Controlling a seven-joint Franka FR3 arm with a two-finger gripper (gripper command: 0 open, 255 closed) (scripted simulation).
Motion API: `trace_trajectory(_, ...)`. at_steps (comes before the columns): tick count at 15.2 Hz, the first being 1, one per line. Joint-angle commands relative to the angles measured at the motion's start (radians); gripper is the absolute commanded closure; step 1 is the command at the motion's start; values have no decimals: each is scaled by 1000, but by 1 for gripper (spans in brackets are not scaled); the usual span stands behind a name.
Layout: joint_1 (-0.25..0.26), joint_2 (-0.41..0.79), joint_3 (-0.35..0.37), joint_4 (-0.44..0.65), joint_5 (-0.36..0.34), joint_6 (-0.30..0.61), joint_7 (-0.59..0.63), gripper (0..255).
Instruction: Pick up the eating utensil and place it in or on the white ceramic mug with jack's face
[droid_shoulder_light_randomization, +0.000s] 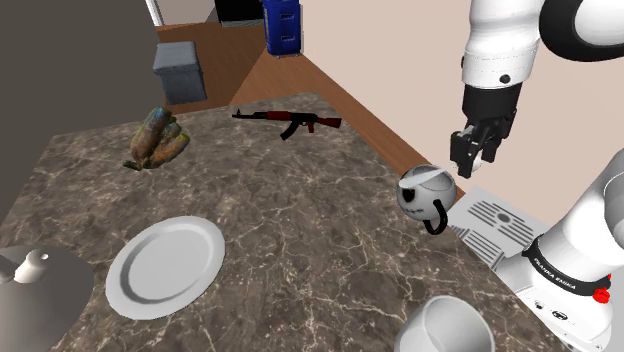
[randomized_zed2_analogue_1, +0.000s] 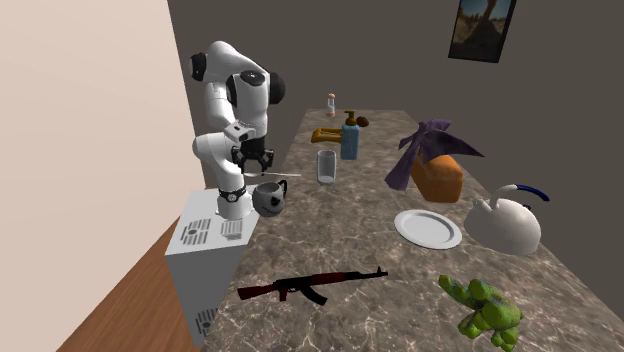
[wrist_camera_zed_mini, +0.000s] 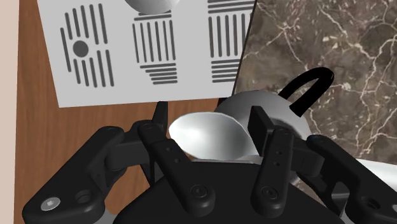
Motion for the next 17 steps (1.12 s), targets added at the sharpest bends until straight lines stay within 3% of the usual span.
trace_trajectory(1, 1, 3, 4, -25, 4, 28, 0, 255)
trace_trajectory(3, 3, 10, 10, -55, 8, 65, 0, 255)
trace_trajectory(11, 3, 10, 10, -55, 8, 65, 0, 255)
trace_trajectory(12, 3, 10, 10, -55, 8, 65, 0, 0)
trace_trajectory(17, 3, 10, 10, -55, 8, 65, 0, 0)
